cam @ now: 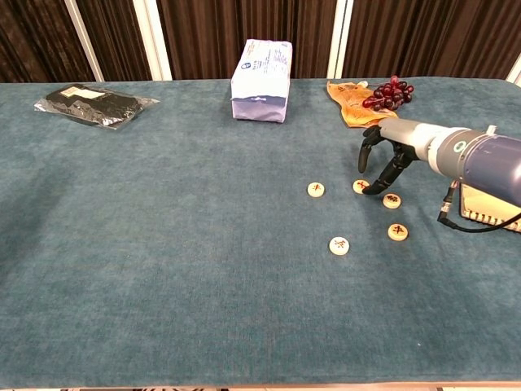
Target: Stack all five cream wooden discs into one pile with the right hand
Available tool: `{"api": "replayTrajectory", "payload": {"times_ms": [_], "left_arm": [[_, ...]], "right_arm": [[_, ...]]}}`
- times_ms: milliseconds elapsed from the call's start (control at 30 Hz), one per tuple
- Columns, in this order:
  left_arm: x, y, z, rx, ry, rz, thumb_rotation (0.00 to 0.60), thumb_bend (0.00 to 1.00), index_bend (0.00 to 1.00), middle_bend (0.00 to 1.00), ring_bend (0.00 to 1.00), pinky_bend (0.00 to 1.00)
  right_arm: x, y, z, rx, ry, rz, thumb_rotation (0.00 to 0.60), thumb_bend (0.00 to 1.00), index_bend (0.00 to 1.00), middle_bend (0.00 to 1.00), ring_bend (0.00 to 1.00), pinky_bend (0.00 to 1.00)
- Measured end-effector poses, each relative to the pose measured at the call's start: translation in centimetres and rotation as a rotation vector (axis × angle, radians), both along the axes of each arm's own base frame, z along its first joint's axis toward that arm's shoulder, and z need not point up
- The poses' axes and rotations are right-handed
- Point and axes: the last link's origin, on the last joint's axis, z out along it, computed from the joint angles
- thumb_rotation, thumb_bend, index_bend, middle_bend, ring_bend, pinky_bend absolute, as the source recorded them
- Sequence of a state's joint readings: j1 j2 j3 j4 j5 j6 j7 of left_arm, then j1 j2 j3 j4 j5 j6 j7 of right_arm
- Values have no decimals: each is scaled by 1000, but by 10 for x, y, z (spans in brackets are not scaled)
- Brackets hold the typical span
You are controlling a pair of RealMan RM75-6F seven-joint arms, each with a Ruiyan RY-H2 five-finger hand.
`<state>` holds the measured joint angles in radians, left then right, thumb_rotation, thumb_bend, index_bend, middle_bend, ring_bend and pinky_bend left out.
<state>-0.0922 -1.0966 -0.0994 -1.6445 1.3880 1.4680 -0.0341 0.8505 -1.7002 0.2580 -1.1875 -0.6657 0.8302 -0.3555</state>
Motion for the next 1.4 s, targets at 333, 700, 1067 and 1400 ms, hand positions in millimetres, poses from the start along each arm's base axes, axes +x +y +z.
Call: {"api": "replayTrajectory", "payload": {"times_ms": [333,700,1067,1400], "left_arm": [[0,0,0,2,1,1,600,467,148,0,0,0],[0,0,0,0,1,1,600,467,148,0,0,0],[0,0,0,-1,0,3,600,467,149,0,0,0],[0,0,-1,-3,1,4,600,467,149,0,0,0]], "right_arm": [[-1,-2,-3,1,-1,-1,600,350,501,0,0,0],[-2,-2,-5,9,3,1,600,353,501,0,0,0],[-1,-1,-6,13,-11,3,600,353,501,0,0,0],[0,-1,-6,15,-10,7,600,352,501,0,0,0]]}}
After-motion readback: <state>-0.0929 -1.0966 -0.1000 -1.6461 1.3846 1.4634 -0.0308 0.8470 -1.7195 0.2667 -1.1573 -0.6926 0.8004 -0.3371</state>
